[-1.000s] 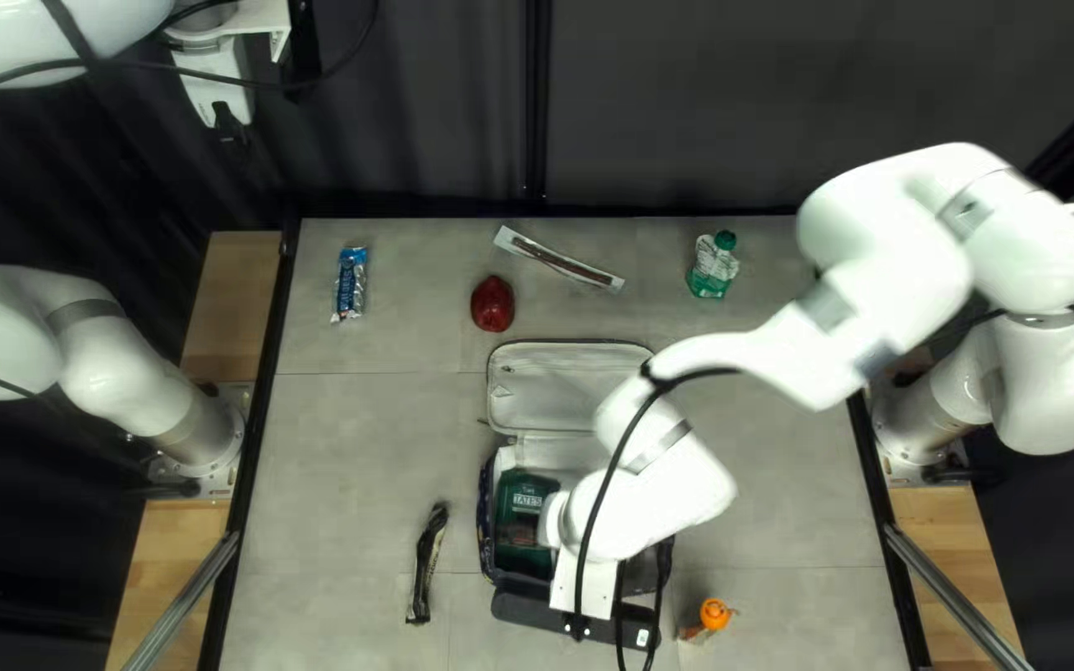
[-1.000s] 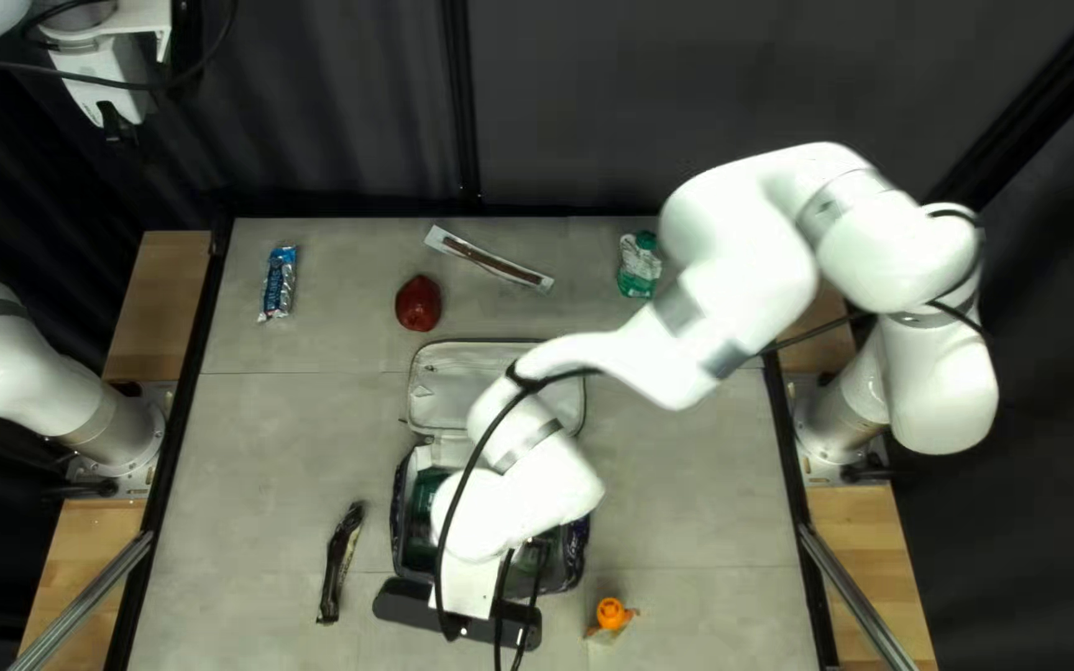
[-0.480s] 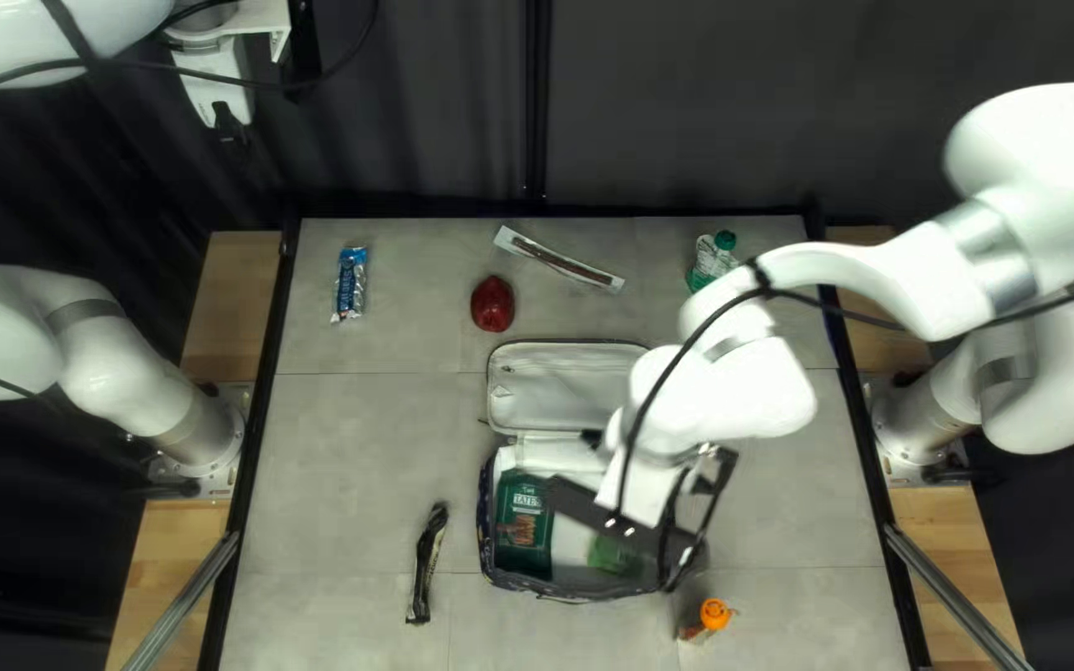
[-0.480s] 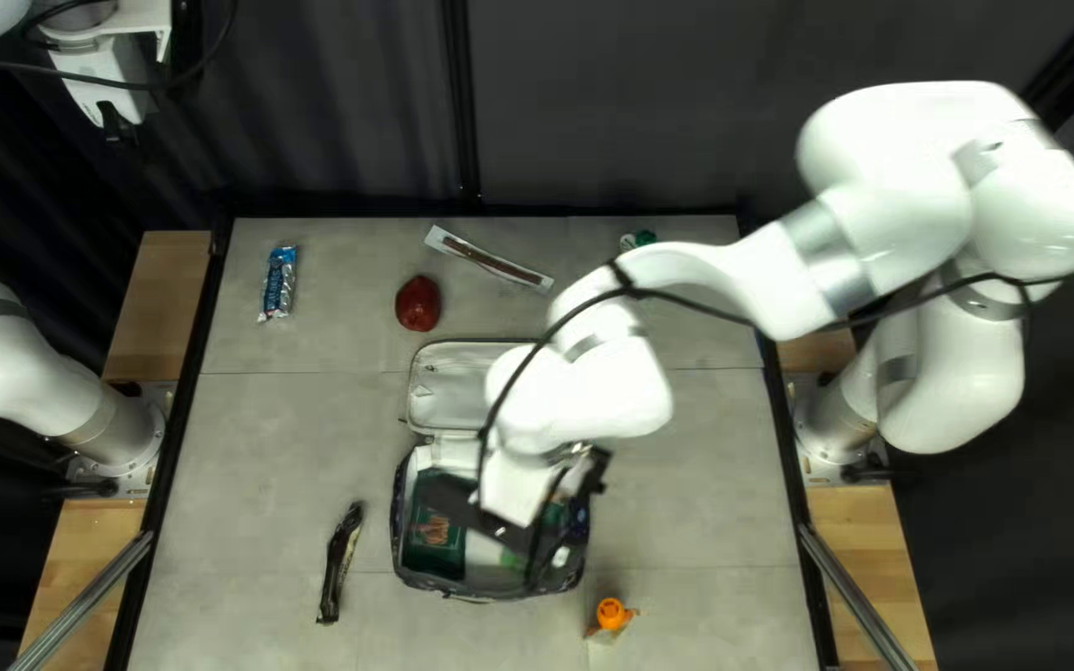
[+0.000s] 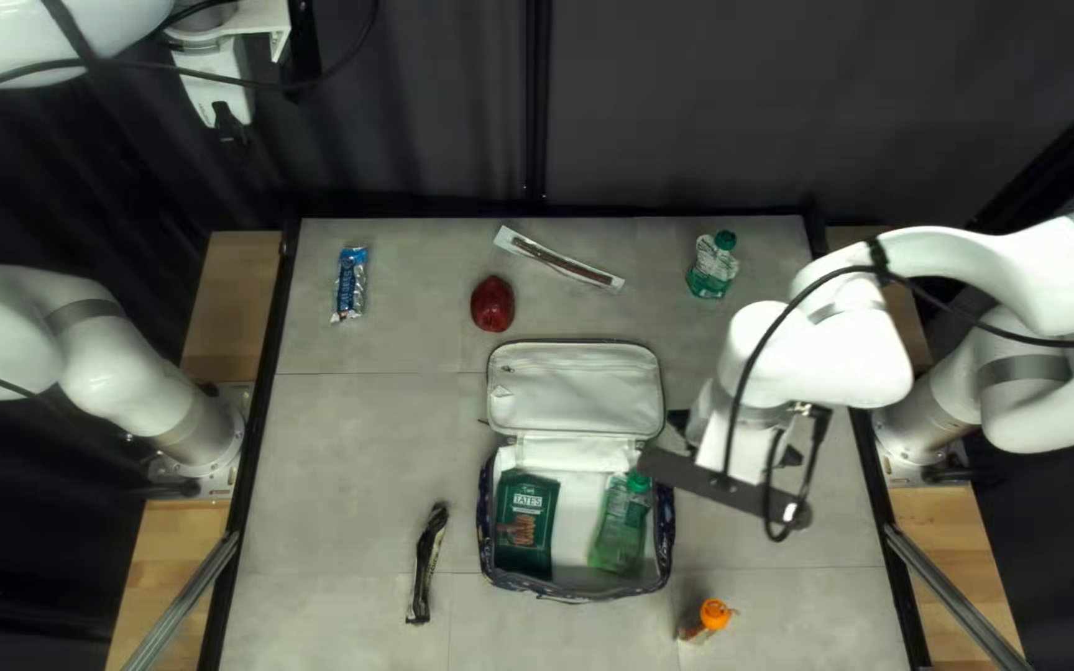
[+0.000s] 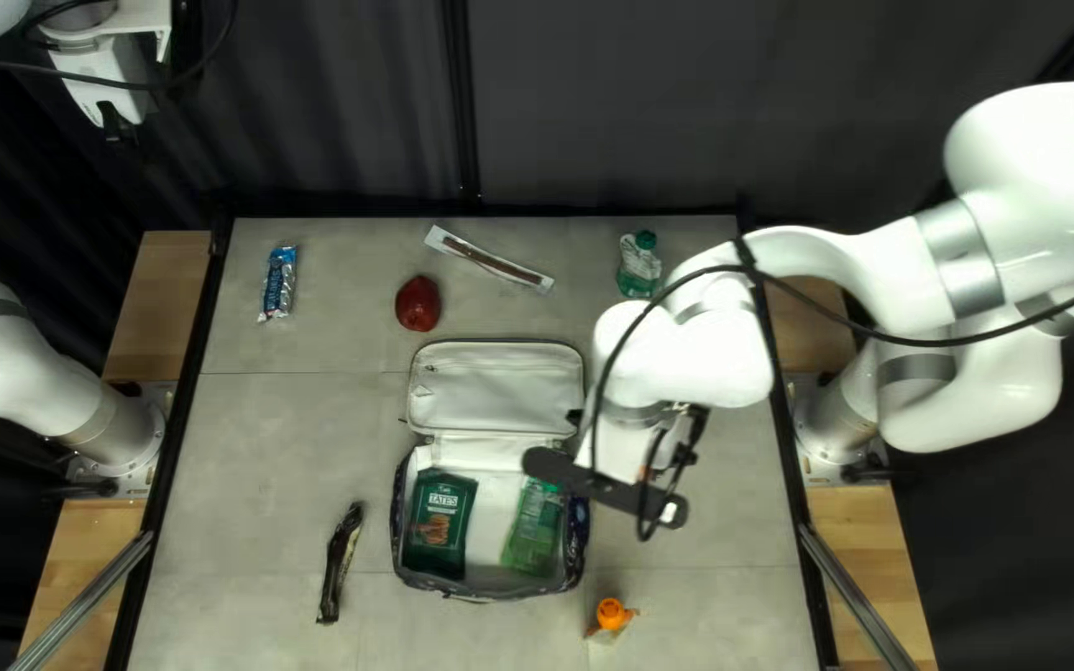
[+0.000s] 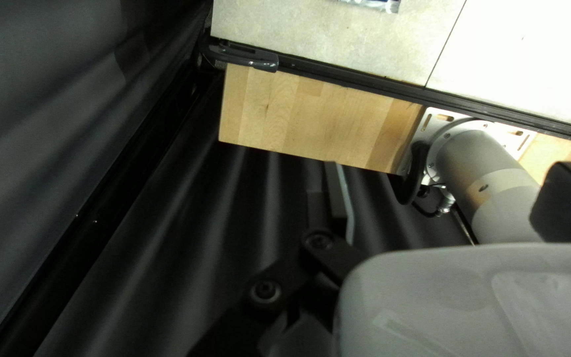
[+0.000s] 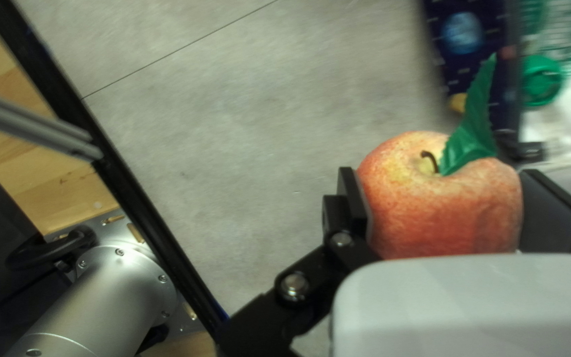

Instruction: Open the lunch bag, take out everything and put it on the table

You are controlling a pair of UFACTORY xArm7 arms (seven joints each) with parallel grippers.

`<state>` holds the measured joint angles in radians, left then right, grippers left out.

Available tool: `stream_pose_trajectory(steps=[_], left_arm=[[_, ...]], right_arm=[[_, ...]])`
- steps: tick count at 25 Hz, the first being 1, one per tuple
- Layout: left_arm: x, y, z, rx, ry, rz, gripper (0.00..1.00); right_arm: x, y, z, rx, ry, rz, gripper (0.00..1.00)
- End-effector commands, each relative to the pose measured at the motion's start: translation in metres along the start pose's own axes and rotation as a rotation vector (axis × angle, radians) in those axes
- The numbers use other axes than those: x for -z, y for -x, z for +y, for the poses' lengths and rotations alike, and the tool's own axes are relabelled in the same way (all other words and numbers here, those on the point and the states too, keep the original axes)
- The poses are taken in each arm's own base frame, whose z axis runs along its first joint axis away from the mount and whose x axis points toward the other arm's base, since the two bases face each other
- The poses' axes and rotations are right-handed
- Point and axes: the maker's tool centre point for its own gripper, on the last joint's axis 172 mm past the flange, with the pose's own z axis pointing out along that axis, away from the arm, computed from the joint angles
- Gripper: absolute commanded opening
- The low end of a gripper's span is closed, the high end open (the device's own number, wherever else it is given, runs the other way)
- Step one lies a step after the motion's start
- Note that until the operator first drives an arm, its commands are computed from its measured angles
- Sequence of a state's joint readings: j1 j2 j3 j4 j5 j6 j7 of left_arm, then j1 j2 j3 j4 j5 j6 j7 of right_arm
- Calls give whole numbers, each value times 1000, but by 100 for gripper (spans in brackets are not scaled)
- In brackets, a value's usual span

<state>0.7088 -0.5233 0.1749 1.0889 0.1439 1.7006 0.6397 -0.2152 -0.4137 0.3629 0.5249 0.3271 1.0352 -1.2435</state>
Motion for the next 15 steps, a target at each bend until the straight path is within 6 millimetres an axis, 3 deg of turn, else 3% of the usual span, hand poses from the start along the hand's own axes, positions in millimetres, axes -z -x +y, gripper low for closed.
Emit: stream_pose_trajectory(steps=[1,6,15], left_arm=[[0,0,0,0,0,0,100],[0,0,0,0,0,0,100],[0,0,0,0,0,0,100]], right_arm=[[-18,21,-11,11,6,2,0],[-40,49,-14,25,13,6,0],[-74,62,-13,60,13,21,0]])
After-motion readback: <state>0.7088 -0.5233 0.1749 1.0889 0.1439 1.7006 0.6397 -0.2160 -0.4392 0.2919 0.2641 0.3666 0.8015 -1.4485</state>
